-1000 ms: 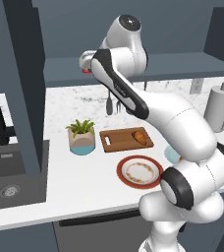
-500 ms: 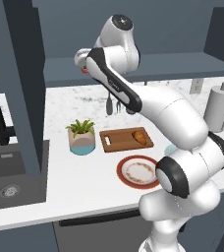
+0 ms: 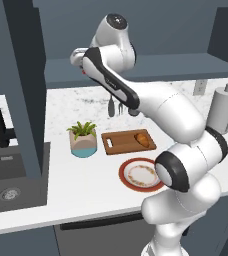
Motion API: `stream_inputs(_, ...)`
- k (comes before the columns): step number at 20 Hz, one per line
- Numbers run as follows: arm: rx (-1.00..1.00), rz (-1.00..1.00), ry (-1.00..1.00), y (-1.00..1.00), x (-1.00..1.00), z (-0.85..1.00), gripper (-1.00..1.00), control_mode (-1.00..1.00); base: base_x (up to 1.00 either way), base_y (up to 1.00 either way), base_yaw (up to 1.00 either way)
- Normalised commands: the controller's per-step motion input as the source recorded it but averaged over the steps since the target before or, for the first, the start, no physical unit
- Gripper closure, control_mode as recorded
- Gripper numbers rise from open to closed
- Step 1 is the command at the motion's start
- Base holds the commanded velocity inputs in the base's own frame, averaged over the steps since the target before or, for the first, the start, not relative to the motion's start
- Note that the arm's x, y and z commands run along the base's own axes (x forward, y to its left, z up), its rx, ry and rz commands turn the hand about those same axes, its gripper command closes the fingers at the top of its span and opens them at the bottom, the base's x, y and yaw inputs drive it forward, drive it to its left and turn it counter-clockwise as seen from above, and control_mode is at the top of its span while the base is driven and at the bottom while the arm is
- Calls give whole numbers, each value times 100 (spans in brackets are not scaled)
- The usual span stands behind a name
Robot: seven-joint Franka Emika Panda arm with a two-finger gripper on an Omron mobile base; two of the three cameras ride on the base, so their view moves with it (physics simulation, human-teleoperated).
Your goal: From the different types of pastries on the counter, select a croissant and place it on the cutting board. Then retrieve a jar of jam from the cabinet and place it alongside the croissant on the cutting board.
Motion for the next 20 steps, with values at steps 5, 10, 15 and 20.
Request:
stream_inputs(5,0,0,0,9,11,0,-100,-100,0,0,0)
stream_inputs(10,0,0,0,0,4,0,-100,-100,0,0,0)
stream_inputs(15,0,0,0,0,0,-1,-100,-100,0,0,0)
stream_inputs(20,-1,0,0,0,0,-6,-100,-100,0,0,0)
